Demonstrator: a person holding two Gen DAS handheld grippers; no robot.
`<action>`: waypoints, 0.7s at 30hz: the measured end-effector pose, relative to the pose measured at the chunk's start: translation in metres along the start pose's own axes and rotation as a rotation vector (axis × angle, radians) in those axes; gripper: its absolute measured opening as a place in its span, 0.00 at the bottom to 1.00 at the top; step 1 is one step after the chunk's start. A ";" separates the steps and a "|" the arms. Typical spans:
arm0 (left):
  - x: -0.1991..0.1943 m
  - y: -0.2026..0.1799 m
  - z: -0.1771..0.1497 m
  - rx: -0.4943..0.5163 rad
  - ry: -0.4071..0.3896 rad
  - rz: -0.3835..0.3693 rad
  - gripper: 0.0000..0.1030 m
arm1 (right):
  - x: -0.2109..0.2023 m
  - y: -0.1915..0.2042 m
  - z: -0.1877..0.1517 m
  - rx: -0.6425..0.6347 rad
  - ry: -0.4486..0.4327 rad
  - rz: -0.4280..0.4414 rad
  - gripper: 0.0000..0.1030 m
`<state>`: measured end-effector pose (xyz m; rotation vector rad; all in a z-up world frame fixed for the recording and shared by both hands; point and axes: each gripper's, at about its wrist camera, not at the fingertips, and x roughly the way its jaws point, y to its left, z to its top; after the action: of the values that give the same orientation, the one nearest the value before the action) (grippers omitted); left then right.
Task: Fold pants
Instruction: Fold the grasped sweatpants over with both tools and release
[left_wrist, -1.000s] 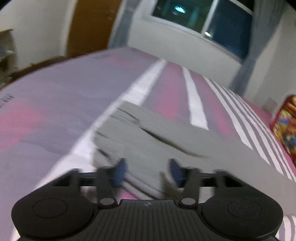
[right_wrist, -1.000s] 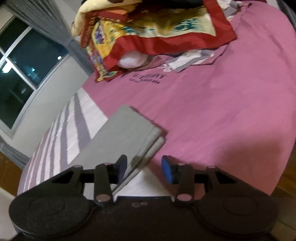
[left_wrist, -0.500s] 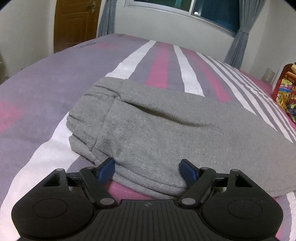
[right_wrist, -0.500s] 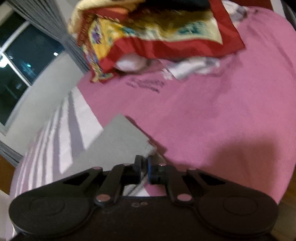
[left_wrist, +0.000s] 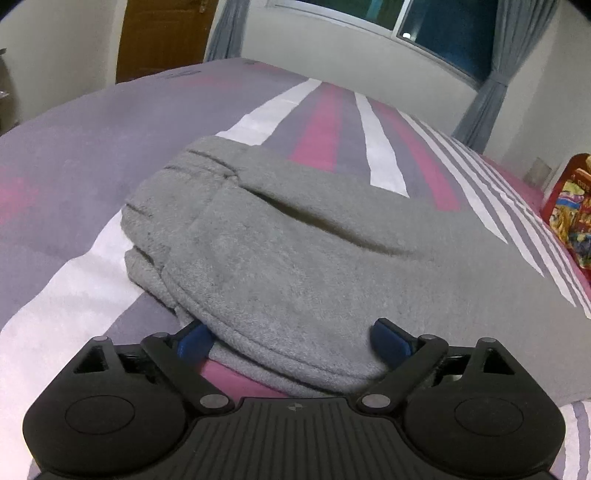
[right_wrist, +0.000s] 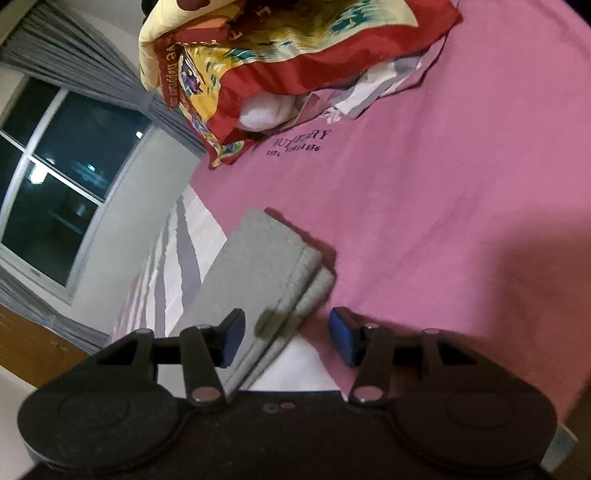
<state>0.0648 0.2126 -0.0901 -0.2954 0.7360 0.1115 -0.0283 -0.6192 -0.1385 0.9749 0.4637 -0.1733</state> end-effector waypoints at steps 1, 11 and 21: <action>0.001 -0.002 0.000 0.007 0.002 0.008 0.89 | 0.004 0.003 -0.001 -0.002 -0.008 0.006 0.49; 0.006 -0.012 0.000 0.028 0.007 0.046 0.94 | -0.022 0.071 0.005 -0.298 -0.130 0.101 0.12; 0.005 -0.011 -0.007 0.020 -0.025 0.038 0.94 | 0.026 0.025 0.009 -0.152 0.014 -0.127 0.13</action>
<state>0.0657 0.2000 -0.0961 -0.2606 0.7179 0.1436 0.0066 -0.6110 -0.1273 0.7984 0.5445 -0.2419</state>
